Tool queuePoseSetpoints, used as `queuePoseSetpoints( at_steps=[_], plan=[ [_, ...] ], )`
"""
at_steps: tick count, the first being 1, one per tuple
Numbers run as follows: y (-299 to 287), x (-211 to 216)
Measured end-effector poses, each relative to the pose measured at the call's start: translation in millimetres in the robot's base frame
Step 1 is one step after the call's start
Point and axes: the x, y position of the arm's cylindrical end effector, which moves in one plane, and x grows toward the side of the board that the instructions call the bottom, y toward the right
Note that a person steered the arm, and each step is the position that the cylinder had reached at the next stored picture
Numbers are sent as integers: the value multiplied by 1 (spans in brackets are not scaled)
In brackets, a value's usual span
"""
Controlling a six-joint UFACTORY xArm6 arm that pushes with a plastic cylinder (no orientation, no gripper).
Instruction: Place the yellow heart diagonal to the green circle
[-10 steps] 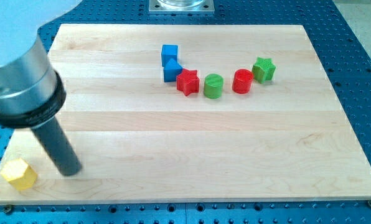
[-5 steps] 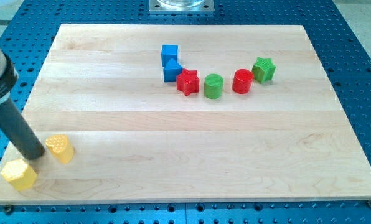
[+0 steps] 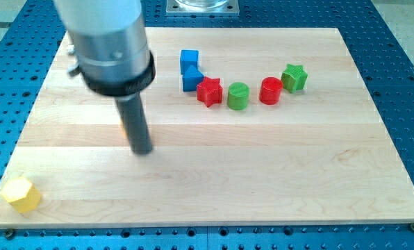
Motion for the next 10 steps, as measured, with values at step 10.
queuePoseSetpoints(
  at_steps=[10],
  plan=[
    [-102,-235]
  ],
)
